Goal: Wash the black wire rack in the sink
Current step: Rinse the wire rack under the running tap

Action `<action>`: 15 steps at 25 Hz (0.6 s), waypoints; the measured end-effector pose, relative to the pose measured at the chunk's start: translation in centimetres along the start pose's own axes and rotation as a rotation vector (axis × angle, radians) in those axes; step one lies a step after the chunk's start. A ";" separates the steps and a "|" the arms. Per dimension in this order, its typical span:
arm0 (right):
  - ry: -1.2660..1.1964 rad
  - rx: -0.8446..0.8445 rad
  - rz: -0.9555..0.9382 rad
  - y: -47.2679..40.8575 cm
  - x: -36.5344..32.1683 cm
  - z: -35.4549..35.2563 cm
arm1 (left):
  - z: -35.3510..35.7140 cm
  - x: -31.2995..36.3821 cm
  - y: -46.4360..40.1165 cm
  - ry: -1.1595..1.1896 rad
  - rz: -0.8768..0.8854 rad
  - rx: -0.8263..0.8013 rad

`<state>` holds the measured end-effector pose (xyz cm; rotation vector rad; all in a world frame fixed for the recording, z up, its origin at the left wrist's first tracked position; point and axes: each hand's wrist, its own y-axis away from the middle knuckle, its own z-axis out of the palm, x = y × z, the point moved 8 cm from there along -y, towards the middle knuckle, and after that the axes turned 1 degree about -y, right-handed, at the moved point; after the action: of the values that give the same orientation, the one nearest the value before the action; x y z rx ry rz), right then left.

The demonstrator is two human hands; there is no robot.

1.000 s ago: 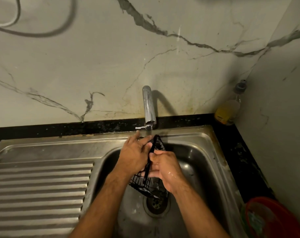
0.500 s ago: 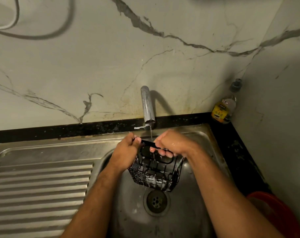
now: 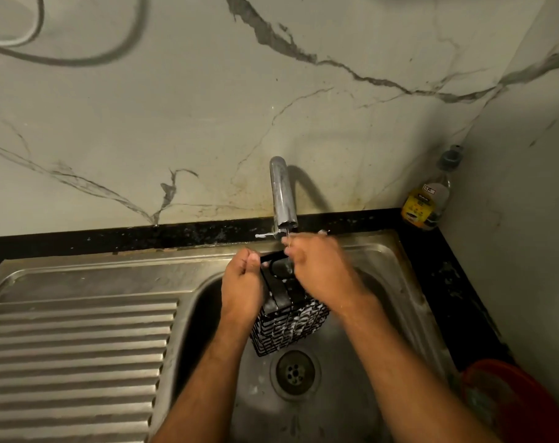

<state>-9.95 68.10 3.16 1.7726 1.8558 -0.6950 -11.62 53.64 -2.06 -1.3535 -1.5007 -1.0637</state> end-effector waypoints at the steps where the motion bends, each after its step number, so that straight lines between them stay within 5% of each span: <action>1: 0.079 -0.043 -0.093 1.4 -1.3 1.4 | -0.1 -0.4 0.0 -0.015 -0.017 0.018; 3: 0.138 -0.079 -0.157 2.9 -1.3 3.1 | -0.3 -0.6 0.4 -0.009 -0.025 0.043; 7: 0.170 -0.007 0.094 3.0 2.9 2.2 | -0.8 0.3 1.6 -0.037 0.057 0.108; 10: 0.272 -0.030 -0.166 3.5 -0.4 4.0 | -0.7 0.0 1.6 -0.039 0.060 0.089; 15: 0.234 -0.015 -0.087 2.6 1.5 1.9 | -0.9 -0.3 2.3 -0.014 0.038 0.129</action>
<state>-7.41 68.09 0.65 1.8388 2.0956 -0.5205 -9.23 52.82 -1.98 -1.2972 -1.5215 -0.9196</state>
